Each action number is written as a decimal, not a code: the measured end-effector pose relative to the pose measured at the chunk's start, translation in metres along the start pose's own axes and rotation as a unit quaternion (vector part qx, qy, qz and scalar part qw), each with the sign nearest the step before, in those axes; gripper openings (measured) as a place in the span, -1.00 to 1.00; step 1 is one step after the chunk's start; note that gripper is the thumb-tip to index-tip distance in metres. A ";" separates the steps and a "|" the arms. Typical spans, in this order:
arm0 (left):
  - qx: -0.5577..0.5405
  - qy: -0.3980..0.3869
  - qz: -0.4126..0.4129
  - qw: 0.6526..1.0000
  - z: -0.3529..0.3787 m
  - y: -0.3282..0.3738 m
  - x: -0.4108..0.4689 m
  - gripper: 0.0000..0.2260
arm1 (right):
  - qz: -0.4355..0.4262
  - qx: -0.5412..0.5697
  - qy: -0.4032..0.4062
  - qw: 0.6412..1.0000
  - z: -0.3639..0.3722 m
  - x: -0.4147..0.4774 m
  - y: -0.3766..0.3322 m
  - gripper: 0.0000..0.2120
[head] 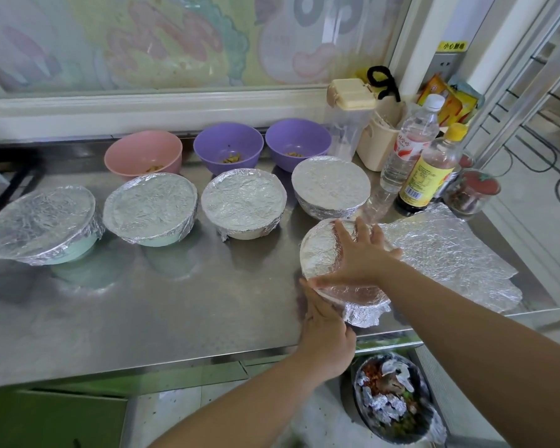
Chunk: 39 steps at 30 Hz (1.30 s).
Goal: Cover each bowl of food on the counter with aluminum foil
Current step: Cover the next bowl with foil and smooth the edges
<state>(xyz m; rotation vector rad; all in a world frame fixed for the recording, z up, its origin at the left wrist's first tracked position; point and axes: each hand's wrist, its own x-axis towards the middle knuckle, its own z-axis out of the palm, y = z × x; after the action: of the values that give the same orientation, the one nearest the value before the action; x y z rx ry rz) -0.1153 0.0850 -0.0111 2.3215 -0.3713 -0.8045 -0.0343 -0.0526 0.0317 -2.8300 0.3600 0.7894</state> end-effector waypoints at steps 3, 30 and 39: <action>-0.002 -0.022 -0.016 1.000 -0.003 0.005 0.003 -0.24 | 0.007 -0.002 0.004 1.000 0.003 -0.003 -0.002 0.39; -0.370 0.090 0.034 0.924 -0.037 -0.031 -0.010 -0.65 | -0.048 -0.052 0.015 0.997 -0.009 0.003 -0.009 0.33; -0.368 0.106 0.028 0.923 -0.035 -0.030 -0.005 -0.68 | -0.031 -0.040 0.016 0.999 -0.007 0.005 -0.011 0.38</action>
<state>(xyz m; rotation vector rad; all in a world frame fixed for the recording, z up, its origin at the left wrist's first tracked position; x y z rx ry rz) -0.0952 0.1272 -0.0075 1.6537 -0.0185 -0.5279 -0.0234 -0.0452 0.0358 -2.9150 0.2485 0.7625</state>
